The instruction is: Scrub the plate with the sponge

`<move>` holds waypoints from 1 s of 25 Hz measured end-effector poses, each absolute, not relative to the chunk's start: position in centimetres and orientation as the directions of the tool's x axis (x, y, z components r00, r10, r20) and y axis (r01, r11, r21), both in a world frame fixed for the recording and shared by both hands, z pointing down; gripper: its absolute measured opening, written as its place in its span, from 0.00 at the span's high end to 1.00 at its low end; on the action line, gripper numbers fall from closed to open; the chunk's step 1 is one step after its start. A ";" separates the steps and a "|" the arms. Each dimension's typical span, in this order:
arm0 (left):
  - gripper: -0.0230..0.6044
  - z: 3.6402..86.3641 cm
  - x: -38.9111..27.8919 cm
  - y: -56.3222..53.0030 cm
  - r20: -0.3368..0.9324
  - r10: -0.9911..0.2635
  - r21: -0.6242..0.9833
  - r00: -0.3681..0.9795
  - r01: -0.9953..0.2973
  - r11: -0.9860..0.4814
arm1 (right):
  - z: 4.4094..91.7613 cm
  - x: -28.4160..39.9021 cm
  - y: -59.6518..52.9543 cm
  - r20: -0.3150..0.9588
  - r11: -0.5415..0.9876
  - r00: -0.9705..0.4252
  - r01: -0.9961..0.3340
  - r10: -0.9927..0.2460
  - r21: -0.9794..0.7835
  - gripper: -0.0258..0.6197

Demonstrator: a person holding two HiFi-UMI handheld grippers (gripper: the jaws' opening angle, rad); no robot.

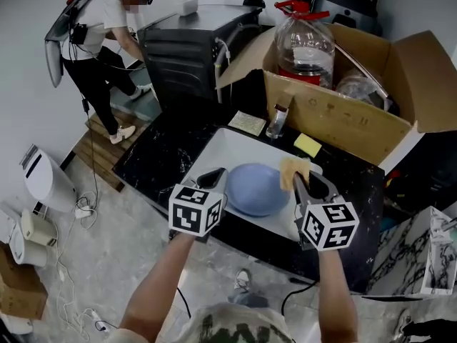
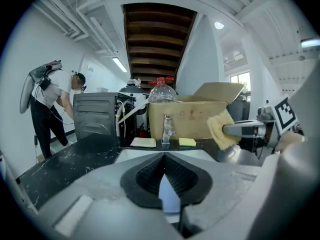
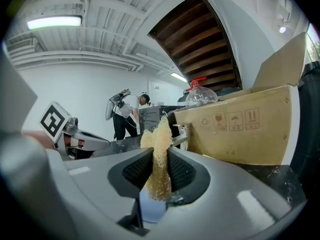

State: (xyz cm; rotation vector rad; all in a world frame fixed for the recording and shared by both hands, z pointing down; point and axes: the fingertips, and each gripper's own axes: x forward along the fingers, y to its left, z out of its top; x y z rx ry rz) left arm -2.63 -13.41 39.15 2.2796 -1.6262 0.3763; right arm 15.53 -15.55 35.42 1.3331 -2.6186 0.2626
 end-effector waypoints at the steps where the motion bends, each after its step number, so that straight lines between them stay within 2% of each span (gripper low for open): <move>1: 0.96 39.2 -2.6 -14.2 0.390 -0.863 0.101 0.321 -0.947 -0.306 | 35.4 15.5 -16.3 0.249 0.579 -0.577 -0.812 -0.778 -0.074 0.84; 18: 0.96 39.7 -2.2 -21.6 0.423 -0.843 0.067 0.331 -0.940 -0.335 | 36.9 14.9 -22.9 0.268 0.582 -0.585 -0.807 -0.766 -0.097 0.84; 25: 0.96 40.3 -2.2 -23.4 0.426 -0.817 0.077 0.389 -0.915 -0.395 | 37.2 14.6 -23.5 0.275 0.539 -0.540 -0.838 -0.795 -0.088 0.84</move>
